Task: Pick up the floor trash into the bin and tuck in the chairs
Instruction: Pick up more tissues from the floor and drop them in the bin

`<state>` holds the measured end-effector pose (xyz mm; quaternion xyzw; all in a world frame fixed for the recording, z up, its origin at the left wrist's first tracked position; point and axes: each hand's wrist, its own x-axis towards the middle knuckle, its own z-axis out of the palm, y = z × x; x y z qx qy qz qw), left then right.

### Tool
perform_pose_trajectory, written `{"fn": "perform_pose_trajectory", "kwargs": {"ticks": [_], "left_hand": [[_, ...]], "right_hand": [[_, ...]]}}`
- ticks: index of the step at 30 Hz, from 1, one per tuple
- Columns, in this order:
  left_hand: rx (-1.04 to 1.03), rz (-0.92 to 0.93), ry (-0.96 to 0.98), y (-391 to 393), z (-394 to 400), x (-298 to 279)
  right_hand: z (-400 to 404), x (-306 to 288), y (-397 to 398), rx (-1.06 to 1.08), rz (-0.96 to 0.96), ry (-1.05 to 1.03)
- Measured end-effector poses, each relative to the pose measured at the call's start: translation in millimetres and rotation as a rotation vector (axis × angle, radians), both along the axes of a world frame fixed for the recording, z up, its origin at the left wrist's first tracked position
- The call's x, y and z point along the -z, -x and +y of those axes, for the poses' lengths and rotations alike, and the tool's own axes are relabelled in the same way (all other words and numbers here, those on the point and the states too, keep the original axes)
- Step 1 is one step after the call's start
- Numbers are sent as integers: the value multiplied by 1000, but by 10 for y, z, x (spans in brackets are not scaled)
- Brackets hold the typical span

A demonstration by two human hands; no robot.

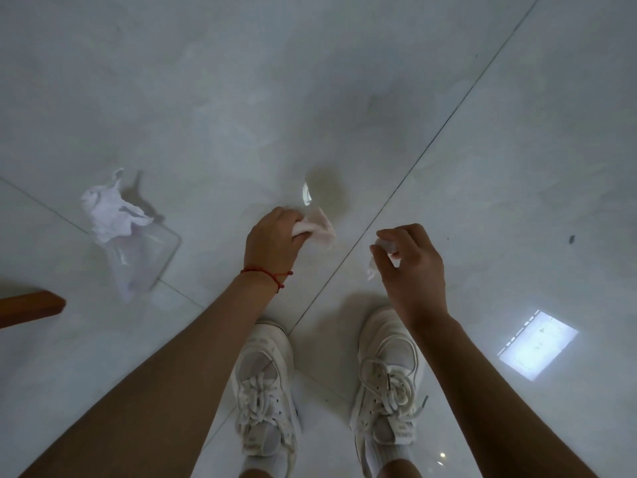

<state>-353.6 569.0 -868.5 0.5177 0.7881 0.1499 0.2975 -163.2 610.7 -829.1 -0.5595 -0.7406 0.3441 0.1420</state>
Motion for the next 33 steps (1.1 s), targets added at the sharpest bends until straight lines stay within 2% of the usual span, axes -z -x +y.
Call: {"fn": "perform_pose_trajectory", "kwargs": {"ticks": [8,24,29,33], "left_hand": [[-52,49,-140,187,16,-1059],[-144,192,-376,789,-34,-4161],[-211,203,-393,864,-194,-4974],[-245,210,-405,906,-360,-5513]], "right_hand": [[157,-866,135,5,-6,-31],[429,-3788,692,-57,83,-111],[383,-4591,830,-53,144,-131],[238,-5138,934,-156,130,-167]]}}
